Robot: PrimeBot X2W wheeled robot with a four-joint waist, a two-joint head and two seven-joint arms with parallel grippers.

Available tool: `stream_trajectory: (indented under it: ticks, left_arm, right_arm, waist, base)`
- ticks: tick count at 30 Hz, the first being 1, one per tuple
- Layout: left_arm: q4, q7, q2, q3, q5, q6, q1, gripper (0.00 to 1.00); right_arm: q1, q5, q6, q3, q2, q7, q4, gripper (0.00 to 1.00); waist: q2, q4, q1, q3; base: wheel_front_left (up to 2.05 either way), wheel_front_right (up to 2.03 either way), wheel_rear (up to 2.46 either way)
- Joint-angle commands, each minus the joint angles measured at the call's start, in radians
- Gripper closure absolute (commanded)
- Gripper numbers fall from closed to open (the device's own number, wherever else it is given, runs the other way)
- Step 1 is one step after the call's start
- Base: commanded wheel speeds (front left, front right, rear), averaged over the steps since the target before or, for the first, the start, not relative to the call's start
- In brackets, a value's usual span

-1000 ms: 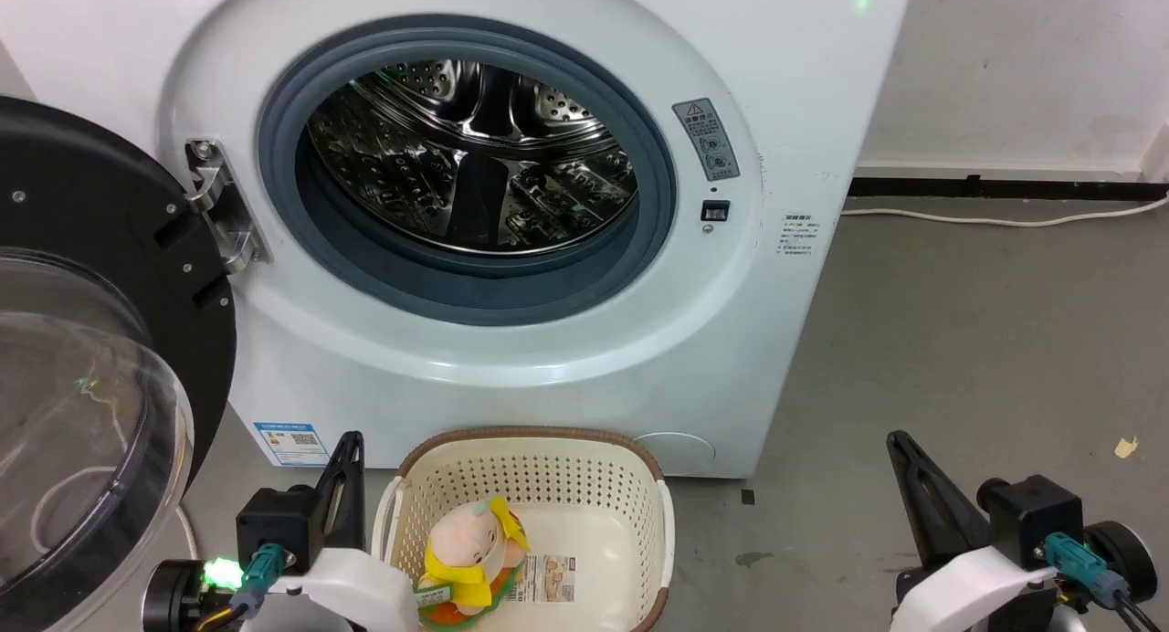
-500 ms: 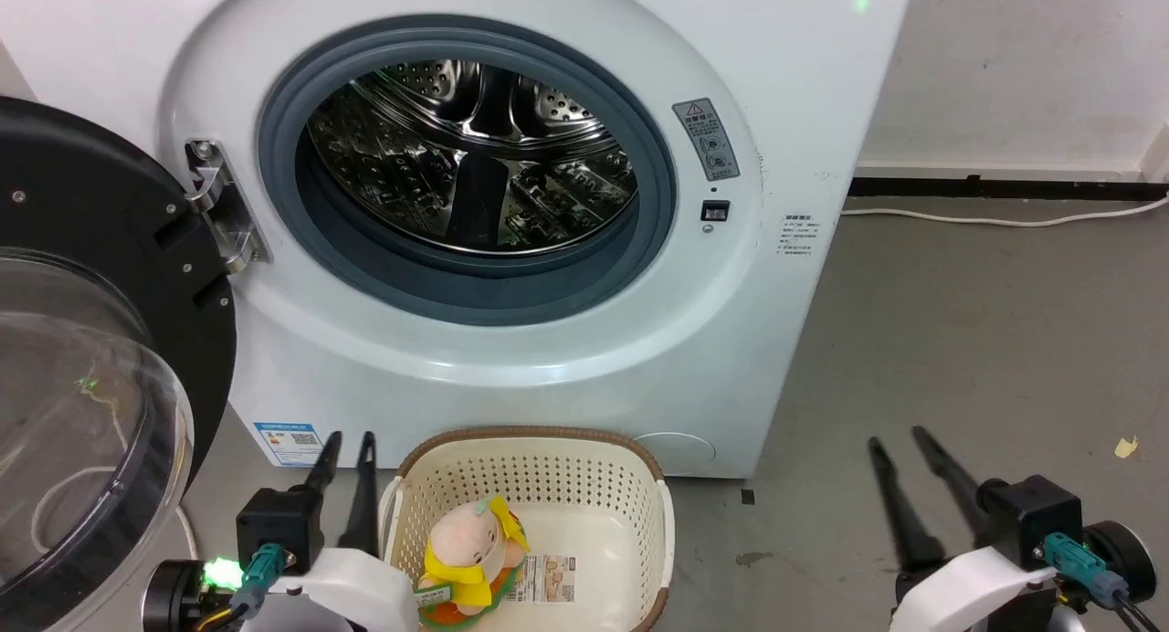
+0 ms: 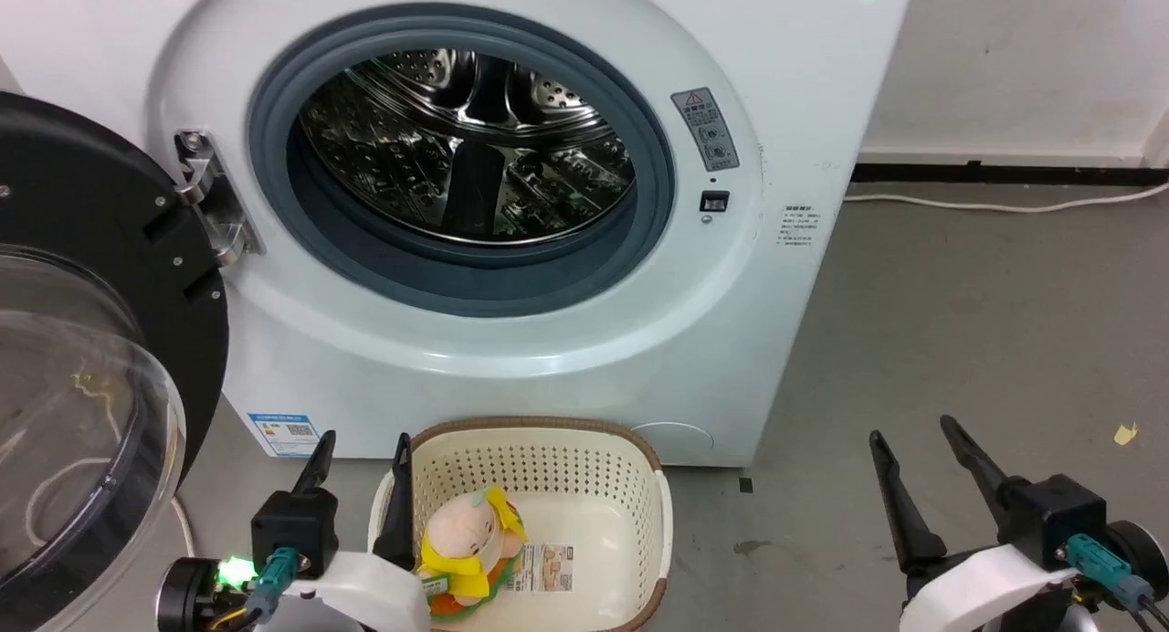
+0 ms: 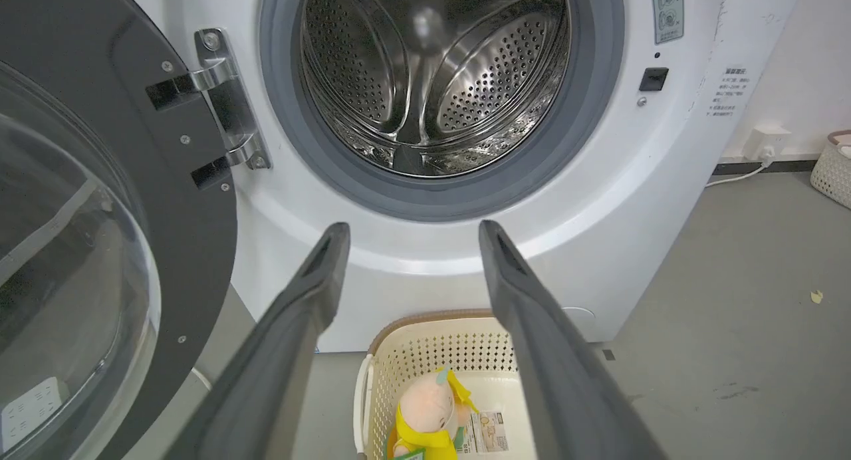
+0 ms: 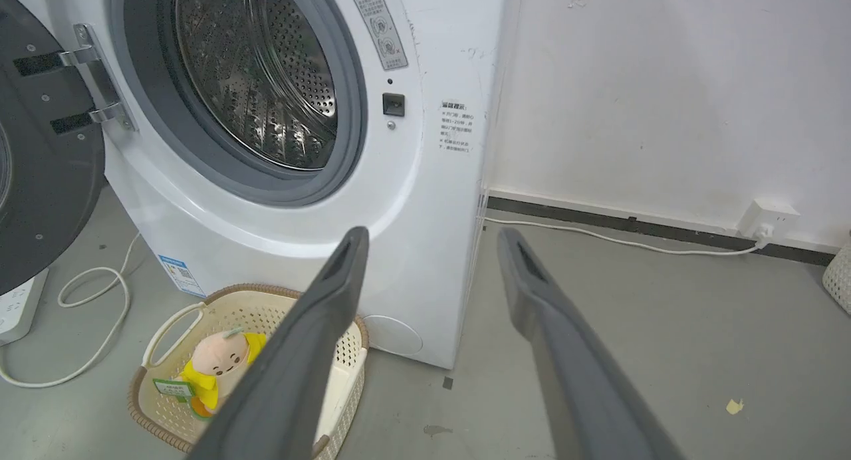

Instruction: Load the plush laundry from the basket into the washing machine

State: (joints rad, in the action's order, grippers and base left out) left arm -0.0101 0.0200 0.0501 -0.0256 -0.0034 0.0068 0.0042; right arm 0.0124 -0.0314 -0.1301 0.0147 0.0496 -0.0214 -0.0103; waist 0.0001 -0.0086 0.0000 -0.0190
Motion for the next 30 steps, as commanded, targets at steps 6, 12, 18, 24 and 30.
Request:
stream_trajectory:
  ticks: [6, 12, 18, 24, 30]
  left_arm:
    - [-0.037, 0.022, 0.000, -0.020, -0.014, 0.005, -0.024, 0.00]
    - [-0.092, 0.034, 0.001, -0.031, -0.021, 0.004, -0.051, 0.00]
    - [-0.162, 0.035, 0.007, -0.037, -0.036, -0.002, -0.086, 0.00]
    - [-0.221, 0.039, 0.019, -0.040, -0.045, -0.002, -0.121, 0.00]
    - [-0.312, 0.040, 0.043, -0.037, -0.067, -0.003, -0.173, 0.00]
  right_arm:
    - [-0.006, -0.023, 0.000, 0.011, 0.000, -0.022, -0.019, 0.00]
    - [-0.016, -0.050, 0.000, 0.022, 0.000, -0.034, -0.023, 0.00]
    - [-0.027, -0.067, 0.000, 0.015, 0.000, -0.047, -0.029, 0.00]
    - [-0.037, -0.086, 0.000, 0.010, 0.000, -0.057, -0.037, 0.00]
    - [-0.050, -0.107, 0.000, -0.001, 0.000, -0.072, -0.049, 0.00]
  waist:
    - [-0.0001, -0.016, 0.0000, -0.036]
    - [-0.0001, -0.033, 0.0000, -0.075]
    - [-0.0001, -0.056, 0.0000, -0.119]
    - [-0.0001, -0.077, 0.0000, -0.160]
    - [-0.0001, -0.104, 0.0000, -0.218]
  base:
    - [0.00, 0.00, 0.00]
    - [0.00, 0.00, 0.00]
    - [0.00, 0.00, 0.00]
    - [0.00, 0.00, 0.00]
    - [0.00, 0.00, 0.00]
